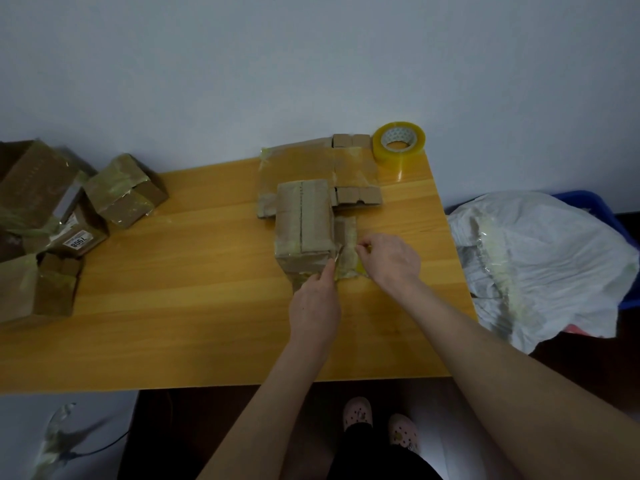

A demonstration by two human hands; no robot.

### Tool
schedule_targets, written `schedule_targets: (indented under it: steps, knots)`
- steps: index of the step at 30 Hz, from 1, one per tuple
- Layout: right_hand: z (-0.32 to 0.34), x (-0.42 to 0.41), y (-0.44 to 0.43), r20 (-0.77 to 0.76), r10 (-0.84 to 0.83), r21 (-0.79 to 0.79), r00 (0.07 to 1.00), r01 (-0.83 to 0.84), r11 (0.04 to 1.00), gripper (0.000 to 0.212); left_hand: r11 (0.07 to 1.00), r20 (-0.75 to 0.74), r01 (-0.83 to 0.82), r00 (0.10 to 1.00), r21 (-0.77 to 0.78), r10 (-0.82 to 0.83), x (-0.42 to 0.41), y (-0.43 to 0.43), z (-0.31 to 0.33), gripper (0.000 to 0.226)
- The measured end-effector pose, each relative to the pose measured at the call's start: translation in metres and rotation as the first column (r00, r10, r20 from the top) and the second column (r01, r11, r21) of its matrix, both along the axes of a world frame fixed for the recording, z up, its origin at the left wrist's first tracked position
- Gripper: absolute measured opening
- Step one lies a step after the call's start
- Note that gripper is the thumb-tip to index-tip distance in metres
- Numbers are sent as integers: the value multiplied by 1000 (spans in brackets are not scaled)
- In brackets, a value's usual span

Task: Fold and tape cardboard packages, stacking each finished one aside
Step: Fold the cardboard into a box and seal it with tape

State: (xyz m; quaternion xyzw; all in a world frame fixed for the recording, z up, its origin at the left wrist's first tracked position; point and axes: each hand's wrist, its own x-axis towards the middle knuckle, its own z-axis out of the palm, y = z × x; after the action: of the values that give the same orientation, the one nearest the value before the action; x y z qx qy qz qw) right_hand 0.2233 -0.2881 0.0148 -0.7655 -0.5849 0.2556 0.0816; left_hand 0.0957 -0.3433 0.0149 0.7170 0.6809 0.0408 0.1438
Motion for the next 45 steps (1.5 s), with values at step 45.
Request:
schedule_targets:
  steps: [45]
  knots:
    - [-20,27,-12,-33,-29,12,999,30,999,22,947,84,166,977,275,-196,-19,52,-39,45]
